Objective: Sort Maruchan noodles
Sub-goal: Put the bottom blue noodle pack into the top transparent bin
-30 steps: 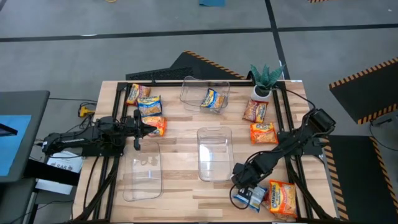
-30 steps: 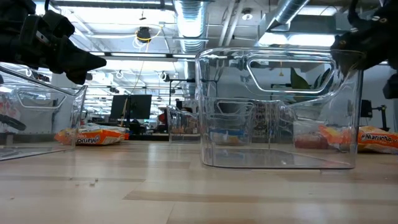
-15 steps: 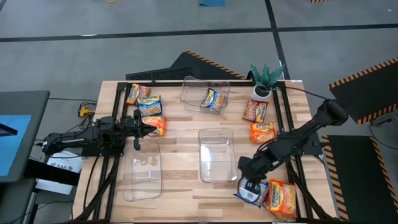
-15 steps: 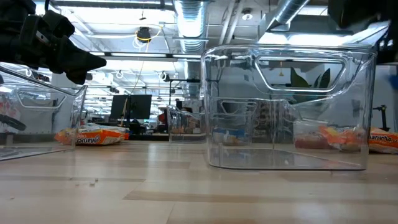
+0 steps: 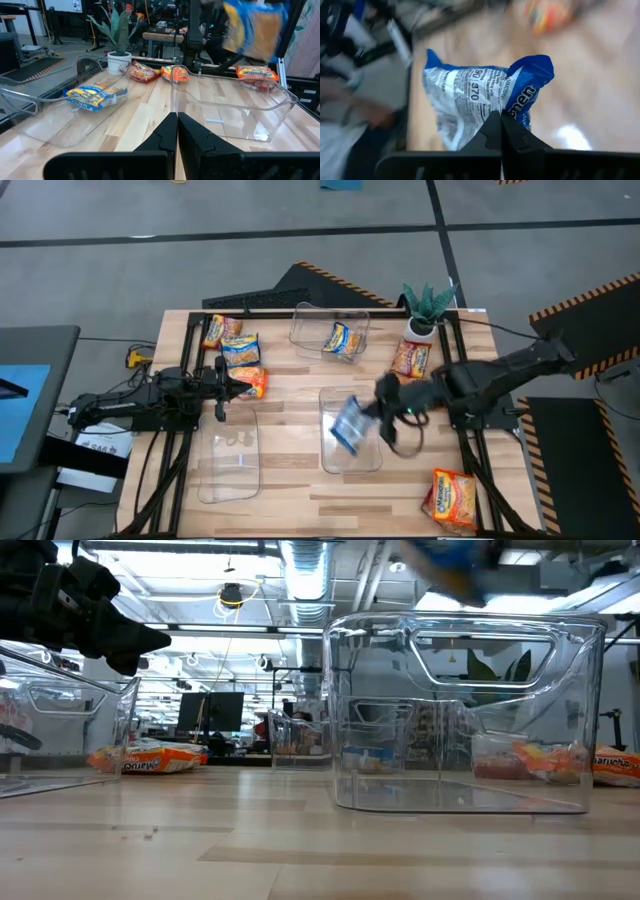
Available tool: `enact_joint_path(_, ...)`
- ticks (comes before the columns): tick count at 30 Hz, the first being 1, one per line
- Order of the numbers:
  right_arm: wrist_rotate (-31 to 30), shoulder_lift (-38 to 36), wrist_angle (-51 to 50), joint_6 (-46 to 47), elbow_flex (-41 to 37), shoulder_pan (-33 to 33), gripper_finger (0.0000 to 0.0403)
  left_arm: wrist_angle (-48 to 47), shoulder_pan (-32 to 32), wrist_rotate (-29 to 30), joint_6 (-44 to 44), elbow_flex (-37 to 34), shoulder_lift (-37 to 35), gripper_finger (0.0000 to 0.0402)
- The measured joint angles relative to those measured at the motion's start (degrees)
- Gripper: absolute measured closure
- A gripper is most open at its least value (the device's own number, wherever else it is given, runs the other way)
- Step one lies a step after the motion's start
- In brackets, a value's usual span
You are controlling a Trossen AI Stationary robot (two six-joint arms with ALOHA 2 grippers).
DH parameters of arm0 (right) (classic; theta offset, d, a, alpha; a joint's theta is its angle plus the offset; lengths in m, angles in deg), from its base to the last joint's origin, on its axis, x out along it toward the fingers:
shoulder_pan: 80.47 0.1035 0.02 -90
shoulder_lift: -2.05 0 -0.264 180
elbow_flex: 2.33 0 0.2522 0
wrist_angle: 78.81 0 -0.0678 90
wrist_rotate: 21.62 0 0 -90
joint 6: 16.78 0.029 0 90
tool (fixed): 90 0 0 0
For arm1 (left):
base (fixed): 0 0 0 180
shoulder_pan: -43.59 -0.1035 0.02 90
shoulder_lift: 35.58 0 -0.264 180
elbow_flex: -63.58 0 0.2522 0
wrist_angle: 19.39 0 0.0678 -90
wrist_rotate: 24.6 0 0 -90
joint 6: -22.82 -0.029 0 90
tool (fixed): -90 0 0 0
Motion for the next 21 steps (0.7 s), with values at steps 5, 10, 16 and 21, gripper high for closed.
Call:
enact_joint_path(5,-4.5,4.59,12.41,-11.89,0.09,-13.61,0.0396,0.0,0.01,-0.01,0.0,0.01,0.0,0.0401)
enact_joint_path(10,-5.27,12.27,25.52,-15.56,0.09,-26.15,0.0396,0.0,0.01,-0.01,0.0,0.01,0.02,0.0401)
enact_joint_path(16,-7.77,22.15,38.81,-13.28,0.09,-36.29,0.0396,-0.01,0.0,-0.01,0.0,0.0,0.02,0.0401)
enact_joint_path(21,-7.61,28.26,41.19,-8.99,0.09,-39.64,0.0396,0.0,0.01,-0.01,0.0,-0.01,0.02,0.0401)
